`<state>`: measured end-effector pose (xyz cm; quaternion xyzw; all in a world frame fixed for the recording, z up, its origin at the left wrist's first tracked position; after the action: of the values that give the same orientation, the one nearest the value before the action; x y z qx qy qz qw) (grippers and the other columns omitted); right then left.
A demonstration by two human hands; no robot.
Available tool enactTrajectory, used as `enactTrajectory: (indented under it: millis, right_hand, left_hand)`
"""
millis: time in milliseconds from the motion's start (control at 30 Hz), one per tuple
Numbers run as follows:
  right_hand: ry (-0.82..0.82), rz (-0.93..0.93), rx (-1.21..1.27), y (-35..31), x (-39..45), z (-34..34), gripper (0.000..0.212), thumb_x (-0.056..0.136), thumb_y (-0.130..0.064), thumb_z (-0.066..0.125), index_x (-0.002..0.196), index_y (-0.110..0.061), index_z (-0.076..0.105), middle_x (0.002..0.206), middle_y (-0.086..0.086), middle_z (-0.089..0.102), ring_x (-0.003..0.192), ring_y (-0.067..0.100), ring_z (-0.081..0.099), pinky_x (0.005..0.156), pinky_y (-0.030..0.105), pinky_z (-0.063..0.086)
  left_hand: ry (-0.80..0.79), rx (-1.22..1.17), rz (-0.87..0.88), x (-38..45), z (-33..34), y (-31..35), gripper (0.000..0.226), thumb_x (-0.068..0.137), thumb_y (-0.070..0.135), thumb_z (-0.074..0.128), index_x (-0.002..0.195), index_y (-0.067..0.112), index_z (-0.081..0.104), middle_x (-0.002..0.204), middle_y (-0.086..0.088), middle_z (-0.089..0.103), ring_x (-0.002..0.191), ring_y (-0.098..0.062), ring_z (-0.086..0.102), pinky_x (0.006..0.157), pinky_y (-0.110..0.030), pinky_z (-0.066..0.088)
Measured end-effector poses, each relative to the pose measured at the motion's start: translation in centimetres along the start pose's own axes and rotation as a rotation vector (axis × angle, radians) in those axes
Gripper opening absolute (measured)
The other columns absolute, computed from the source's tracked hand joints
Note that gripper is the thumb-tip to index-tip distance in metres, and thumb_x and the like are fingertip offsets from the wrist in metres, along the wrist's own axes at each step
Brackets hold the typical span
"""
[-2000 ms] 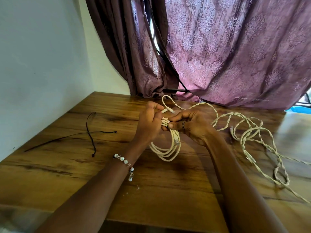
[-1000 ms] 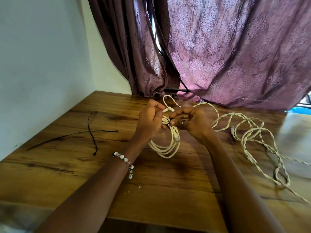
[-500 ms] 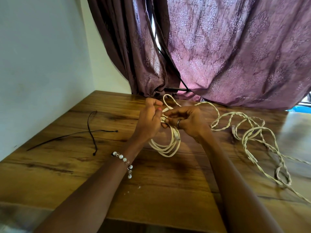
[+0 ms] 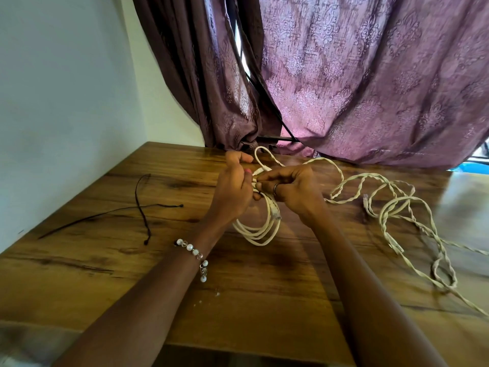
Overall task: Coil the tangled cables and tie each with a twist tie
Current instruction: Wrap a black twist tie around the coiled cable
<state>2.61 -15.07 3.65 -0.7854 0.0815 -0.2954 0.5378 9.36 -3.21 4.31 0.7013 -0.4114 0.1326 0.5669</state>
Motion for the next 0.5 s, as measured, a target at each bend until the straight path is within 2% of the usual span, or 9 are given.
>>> enactTrajectory:
  millis: [100, 200, 333, 433, 500]
  right_hand:
    - [0.016, 0.019, 0.016, 0.22, -0.02, 0.14, 0.009, 0.08, -0.003, 0.073, 0.088, -0.001, 0.073, 0.079, 0.021, 0.072, 0.076, 0.051, 0.065, 0.069, 0.065, 0.052]
    - [0.007, 0.047, 0.036, 0.11, -0.14, 0.23, 0.007, 0.082, 0.0, 0.07, 0.087, 0.003, 0.071, 0.077, 0.023, 0.071, 0.07, 0.047, 0.064, 0.068, 0.06, 0.051]
    - [-0.029, 0.056, -0.018, 0.32, 0.08, 0.61, 0.004, 0.086, 0.0, 0.065, 0.084, 0.003, 0.068, 0.075, 0.024, 0.068, 0.067, 0.035, 0.06, 0.06, 0.047, 0.052]
    - [-0.059, 0.022, -0.085, 0.41, 0.28, 0.73, 0.007, 0.089, 0.002, 0.06, 0.084, 0.002, 0.065, 0.072, 0.012, 0.066, 0.065, 0.024, 0.061, 0.053, 0.026, 0.047]
    - [-0.07, -0.002, -0.119, 0.47, 0.3, 0.76, 0.011, 0.089, 0.002, 0.058, 0.082, -0.004, 0.064, 0.074, 0.007, 0.065, 0.066, 0.016, 0.06, 0.056, 0.021, 0.047]
  left_hand:
    - [0.005, 0.031, 0.038, -0.14, 0.08, 0.16, 0.022, 0.095, -0.003, 0.041, 0.117, -0.003, 0.042, 0.072, 0.01, 0.045, 0.056, 0.0, 0.05, 0.049, -0.014, 0.039]
    - [0.003, 0.038, 0.049, -0.24, 0.17, 0.29, 0.021, 0.095, -0.004, 0.04, 0.116, -0.004, 0.041, 0.066, 0.008, 0.043, 0.054, 0.008, 0.052, 0.046, -0.011, 0.037]
    - [-0.012, 0.034, 0.041, -0.1, 0.23, 0.04, 0.021, 0.095, -0.004, 0.04, 0.116, -0.002, 0.041, 0.069, 0.007, 0.046, 0.054, 0.001, 0.052, 0.046, -0.016, 0.04]
    - [-0.027, 0.035, 0.03, -0.02, 0.35, -0.1, 0.022, 0.095, -0.002, 0.041, 0.117, 0.001, 0.04, 0.073, 0.007, 0.048, 0.058, -0.004, 0.049, 0.049, -0.022, 0.041]
    - [-0.039, 0.024, -0.001, 0.08, 0.41, -0.22, 0.024, 0.096, -0.001, 0.041, 0.119, 0.001, 0.039, 0.075, 0.008, 0.049, 0.061, -0.003, 0.05, 0.053, -0.02, 0.043]
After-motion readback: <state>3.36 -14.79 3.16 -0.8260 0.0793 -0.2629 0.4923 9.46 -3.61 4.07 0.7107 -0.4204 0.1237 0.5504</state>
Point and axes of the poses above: each hand's wrist, its own x-axis towards the middle knuckle, its own z-axis out of the palm, y = z × x, the point moved 5 cm from there along x, towards the middle knuckle
